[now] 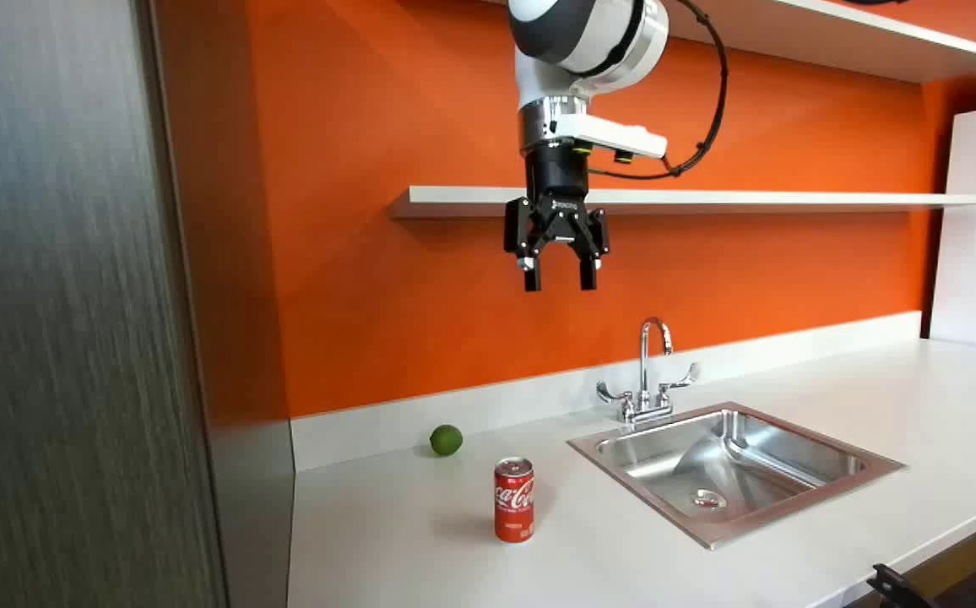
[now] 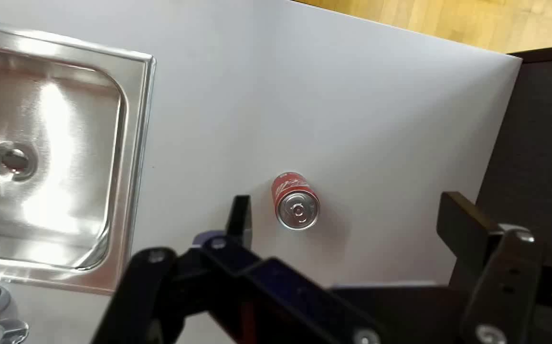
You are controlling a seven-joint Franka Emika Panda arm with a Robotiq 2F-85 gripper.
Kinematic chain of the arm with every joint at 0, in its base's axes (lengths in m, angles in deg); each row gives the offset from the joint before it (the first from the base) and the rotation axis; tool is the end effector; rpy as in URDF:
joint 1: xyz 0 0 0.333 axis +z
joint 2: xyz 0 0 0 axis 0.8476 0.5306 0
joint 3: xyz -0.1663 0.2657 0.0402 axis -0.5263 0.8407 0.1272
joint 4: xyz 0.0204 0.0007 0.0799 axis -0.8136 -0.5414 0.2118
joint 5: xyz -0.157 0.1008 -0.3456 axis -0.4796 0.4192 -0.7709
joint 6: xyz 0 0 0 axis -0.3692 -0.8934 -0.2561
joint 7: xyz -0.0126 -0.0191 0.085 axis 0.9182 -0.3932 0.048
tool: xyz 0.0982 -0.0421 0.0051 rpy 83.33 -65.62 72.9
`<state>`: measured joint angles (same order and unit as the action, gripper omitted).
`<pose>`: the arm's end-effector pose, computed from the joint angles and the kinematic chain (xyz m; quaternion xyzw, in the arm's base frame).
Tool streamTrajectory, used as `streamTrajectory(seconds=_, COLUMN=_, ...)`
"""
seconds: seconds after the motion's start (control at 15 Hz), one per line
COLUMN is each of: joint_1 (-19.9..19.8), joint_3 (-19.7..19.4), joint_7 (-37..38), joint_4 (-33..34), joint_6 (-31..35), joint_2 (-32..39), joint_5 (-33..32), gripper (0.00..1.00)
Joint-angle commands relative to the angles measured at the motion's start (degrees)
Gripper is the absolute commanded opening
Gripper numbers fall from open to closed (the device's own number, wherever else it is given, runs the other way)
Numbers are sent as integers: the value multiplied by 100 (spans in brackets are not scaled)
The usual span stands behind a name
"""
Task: Put the red can on the bottom shelf.
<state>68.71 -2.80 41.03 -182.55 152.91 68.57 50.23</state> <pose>0.4357 0.1770 0.4964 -0.9881 -0.1387 0.0602 0.0285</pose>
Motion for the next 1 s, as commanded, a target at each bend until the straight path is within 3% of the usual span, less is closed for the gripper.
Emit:
streamTrajectory(seconds=0.0, joint_1=-27, joint_3=26, joint_7=-2, joint_4=12, joint_6=-12, joint_2=5, joint_5=5, gripper=100)
streamTrajectory(seconds=0.93, joint_1=56, joint_3=287, joint_7=899, joint_4=-782, joint_6=1384, joint_2=281, joint_5=48, gripper=100)
